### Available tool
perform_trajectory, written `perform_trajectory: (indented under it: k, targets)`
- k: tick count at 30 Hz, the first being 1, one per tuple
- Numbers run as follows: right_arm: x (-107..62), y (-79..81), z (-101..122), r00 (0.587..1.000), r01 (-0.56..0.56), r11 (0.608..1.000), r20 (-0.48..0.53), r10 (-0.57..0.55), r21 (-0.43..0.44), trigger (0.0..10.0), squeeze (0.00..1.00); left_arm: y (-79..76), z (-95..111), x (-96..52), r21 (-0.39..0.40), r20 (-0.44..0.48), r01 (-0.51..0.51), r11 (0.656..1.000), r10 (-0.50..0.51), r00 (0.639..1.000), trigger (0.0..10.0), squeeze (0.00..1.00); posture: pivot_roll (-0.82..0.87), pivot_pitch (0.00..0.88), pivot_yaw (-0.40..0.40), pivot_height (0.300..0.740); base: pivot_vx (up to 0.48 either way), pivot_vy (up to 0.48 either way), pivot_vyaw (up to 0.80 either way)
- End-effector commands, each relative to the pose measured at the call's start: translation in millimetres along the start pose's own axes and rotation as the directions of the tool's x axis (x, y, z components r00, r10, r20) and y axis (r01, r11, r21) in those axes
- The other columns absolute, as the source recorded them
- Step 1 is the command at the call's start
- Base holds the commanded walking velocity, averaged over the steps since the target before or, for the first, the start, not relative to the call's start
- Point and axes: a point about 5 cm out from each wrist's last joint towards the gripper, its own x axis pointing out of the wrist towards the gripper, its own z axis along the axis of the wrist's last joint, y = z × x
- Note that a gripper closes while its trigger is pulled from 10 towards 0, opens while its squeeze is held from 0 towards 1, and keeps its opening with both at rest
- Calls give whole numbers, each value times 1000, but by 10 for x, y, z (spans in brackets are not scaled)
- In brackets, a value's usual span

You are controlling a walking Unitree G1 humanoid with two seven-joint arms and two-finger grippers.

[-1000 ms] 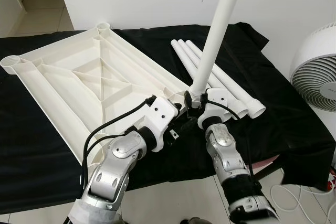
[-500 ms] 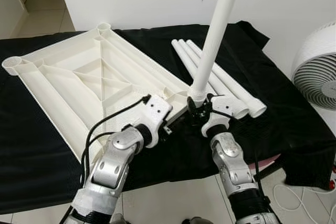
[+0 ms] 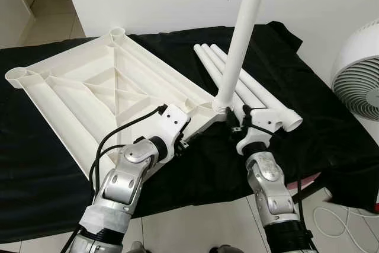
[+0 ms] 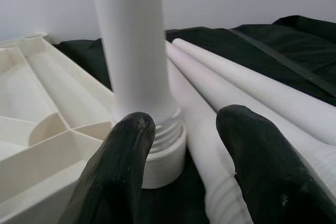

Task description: Building children table

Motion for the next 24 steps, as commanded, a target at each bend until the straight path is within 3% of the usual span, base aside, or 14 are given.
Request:
perform_trajectory:
  k: [1, 2, 5, 6, 9, 10, 11, 13, 15, 24]
  targets:
    - [-31, -27, -7, 1000, 14, 1000, -10, -14, 1, 10000, 0, 64, -88, -13, 13, -57, -153, 988, 154, 986, 10000, 0, -131, 43, 64, 740, 0, 0, 0]
    - [-37, -43, -6, 1000, 22, 1000, -12, -22, -1, 10000, 0, 45, -123, -24, 31, -88, -131, 991, 134, 987, 6863, 0, -134, 43, 69, 740, 0, 0, 0]
    - [-39, -55, -8, 1000, 28, 1000, -14, -28, 0, 10000, 0, 32, -147, -33, 43, -111, -118, 992, 123, 986, 7098, 0, -134, 43, 69, 740, 0, 0, 0]
    - [-41, -61, -10, 999, 34, 999, -17, -34, -1, 10000, 0, 22, -181, -40, 52, -136, -104, 993, 111, 984, 4118, 0, -135, 42, 76, 740, 0, 0, 0]
    - [-38, -62, -10, 999, 38, 999, -18, -38, -1, 10000, 0, 23, -207, -45, 69, -155, -98, 993, 108, 982, 4157, 0, -134, 47, 81, 740, 0, 0, 0]
    - [-36, -62, -11, 999, 44, 999, -20, -44, 2, 10000, 0, 25, -229, -48, 72, -171, -93, 993, 104, 980, 3176, 0, -134, 47, 81, 740, 0, 0, 0]
    - [-35, -60, -7, 999, 49, 999, -23, -49, 2, 10000, 0, 34, -262, -51, 71, -196, -93, 993, 105, 975, 4392, 0, -134, 60, 89, 740, 0, 0, 0]
    - [-35, -60, -7, 999, 49, 999, -23, -49, 2, 10000, 0, 34, -262, -51, 71, -196, -93, 993, 105, 975, 4392, 0, -134, 60, 89, 740, 0, 0, 0]
    - [-36, -64, -2, 998, 62, 998, -27, -62, 3, 10000, 0, 65, -328, -45, 54, -242, -120, 991, 129, 962, 0, 0, -137, 66, 89, 740, 0, 0, 0]
    - [-7, -99, 25, 995, 96, 995, -31, -96, 2, 10000, 0, 179, -401, 66, 64, -315, -256, 965, 263, 912, 0, 0, -144, 85, 86, 740, 0, 0, 0]
